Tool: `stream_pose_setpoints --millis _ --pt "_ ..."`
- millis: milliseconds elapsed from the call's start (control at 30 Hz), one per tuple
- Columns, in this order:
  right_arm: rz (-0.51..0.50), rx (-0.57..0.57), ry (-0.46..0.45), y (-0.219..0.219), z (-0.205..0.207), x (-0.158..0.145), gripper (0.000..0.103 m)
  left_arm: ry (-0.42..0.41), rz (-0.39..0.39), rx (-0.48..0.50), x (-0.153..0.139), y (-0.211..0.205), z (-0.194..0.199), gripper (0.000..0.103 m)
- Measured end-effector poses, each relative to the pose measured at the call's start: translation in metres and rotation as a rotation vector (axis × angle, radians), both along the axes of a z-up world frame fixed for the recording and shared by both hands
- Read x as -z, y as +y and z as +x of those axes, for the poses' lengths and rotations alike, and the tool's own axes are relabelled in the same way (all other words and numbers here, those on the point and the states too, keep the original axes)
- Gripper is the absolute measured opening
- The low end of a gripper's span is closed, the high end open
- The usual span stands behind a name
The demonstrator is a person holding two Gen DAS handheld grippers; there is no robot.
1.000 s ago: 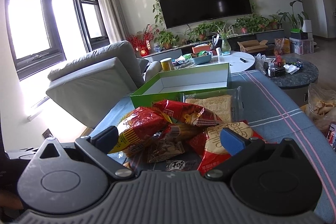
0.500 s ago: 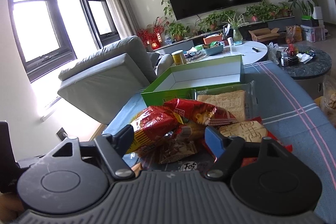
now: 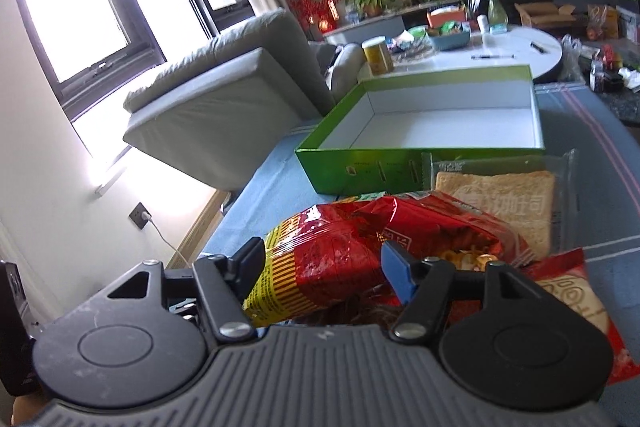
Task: Organize snacks
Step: 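Grasp the yellow-and-red striped chip bag with both grippers and lift it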
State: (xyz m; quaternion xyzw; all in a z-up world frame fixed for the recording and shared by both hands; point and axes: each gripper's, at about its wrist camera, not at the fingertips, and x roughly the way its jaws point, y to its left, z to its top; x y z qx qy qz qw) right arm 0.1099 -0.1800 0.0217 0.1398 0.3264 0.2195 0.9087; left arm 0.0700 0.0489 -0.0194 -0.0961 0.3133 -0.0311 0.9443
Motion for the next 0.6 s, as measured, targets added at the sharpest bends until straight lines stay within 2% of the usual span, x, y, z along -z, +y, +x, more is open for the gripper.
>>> stream_pose_setpoints --millis 300,500,600 --pt "0.007 -0.035 0.069 0.004 0.027 0.004 0.085 0.037 -0.058 0.023 0.007 0.003 0.020 0.086" --pt "-0.049 -0.072 0.087 0.017 0.028 0.006 0.085 0.075 -0.111 0.030 0.010 0.010 0.017 0.088" --pt "-0.073 -0.082 0.108 0.023 0.026 0.011 0.085 0.093 -0.106 0.059 0.014 0.006 0.017 0.090"
